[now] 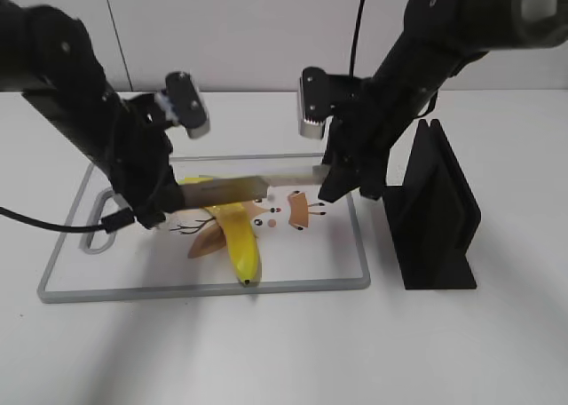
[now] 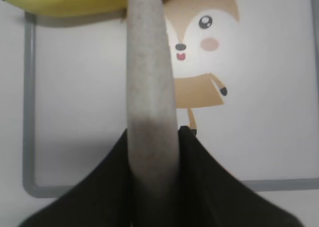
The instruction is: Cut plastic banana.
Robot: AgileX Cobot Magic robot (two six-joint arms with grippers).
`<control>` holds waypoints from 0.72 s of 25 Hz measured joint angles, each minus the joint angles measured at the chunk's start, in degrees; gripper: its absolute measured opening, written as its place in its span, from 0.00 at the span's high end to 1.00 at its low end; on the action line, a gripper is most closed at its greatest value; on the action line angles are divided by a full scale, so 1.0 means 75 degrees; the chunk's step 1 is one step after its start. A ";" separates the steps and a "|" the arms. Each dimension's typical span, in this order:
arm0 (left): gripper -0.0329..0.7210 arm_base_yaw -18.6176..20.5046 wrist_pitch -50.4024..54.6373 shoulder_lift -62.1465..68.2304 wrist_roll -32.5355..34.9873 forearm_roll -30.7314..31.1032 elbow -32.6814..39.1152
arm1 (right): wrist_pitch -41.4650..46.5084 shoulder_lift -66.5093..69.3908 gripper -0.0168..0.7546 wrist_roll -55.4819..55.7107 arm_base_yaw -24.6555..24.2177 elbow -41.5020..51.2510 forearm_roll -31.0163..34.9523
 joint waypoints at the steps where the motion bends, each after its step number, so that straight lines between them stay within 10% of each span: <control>1: 0.97 -0.0006 -0.0139 0.0312 0.0007 -0.0035 0.0002 | -0.0068 0.0189 0.74 0.0000 0.0000 0.0000 -0.0038; 18: 0.96 -0.0043 0.0336 -0.0150 -0.0020 -0.0157 -0.0077 | 0.0479 -0.0089 0.73 0.0190 -0.0001 -0.0253 -0.0295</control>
